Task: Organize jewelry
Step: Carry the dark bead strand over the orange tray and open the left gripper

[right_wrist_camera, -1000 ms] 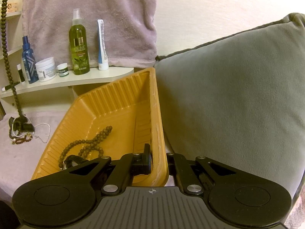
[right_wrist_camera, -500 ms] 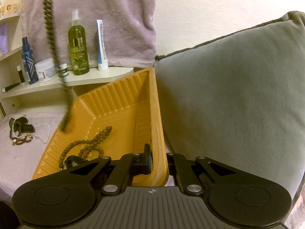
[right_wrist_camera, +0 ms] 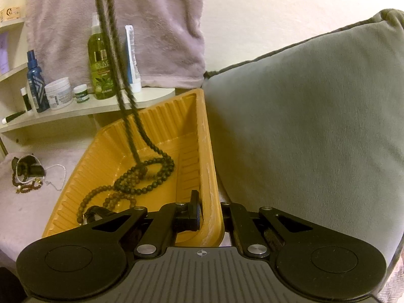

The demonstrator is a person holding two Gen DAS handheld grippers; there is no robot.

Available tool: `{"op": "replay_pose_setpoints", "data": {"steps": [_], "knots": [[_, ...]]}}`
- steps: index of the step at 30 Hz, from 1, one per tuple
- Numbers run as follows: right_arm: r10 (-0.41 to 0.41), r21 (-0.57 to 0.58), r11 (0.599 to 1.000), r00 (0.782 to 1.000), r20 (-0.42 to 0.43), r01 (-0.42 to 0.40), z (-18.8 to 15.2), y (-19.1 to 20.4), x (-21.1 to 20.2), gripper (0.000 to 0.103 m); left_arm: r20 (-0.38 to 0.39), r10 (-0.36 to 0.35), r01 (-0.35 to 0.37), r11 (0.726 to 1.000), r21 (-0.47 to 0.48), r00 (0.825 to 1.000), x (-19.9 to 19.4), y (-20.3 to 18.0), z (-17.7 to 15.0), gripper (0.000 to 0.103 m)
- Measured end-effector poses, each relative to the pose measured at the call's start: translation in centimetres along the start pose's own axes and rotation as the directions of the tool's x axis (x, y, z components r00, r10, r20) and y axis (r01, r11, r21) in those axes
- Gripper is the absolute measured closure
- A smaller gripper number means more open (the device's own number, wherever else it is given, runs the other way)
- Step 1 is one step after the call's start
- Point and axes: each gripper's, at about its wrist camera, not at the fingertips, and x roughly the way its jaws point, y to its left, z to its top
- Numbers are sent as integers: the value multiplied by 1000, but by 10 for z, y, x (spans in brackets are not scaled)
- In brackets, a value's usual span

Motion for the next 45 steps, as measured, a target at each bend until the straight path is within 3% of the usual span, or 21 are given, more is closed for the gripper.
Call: {"op": "replay_pose_setpoints", "data": {"steps": [9, 19, 24, 28, 31, 36, 39, 42, 45], "knots": [[1, 1, 1000, 1000, -1, -1, -1, -1, 1, 99, -136, -28, 23, 999, -44, 990, 34, -4, -48, 97], [0, -2, 1000, 1000, 0, 0, -1, -1, 1, 99, -230, -31, 6, 994, -107, 973, 61, 0, -87, 97], [0, -2, 1000, 1000, -1, 0, -2, -1, 2, 99, -248, -38, 5, 991, -132, 968, 65, 4, -95, 96], [0, -4, 1000, 1000, 0, 0, -2, -1, 2, 99, -250, -36, -2, 988, -153, 968, 62, 8, -98, 84], [1, -3, 1000, 1000, 0, -1, -2, -1, 2, 99, -227, -26, -14, 985, -171, 973, 52, 14, -97, 84], [2, 1, 1000, 1000, -1, -2, -2, -1, 1, 99, -165, 39, -77, 970, -230, 985, 14, 40, -98, 82], [2, 1, 1000, 1000, -1, -2, -2, -1, 1, 99, -137, 117, -151, 948, -279, 984, -17, 63, -107, 76], [1, -1, 1000, 1000, -2, -1, -3, -1, 1, 99, -134, 214, -247, 916, -316, 968, -45, 88, -122, 72], [1, -4, 1000, 1000, -1, -1, -3, 0, 1, 99, -145, 320, -351, 862, -365, 936, -73, 115, -143, 65]]}}
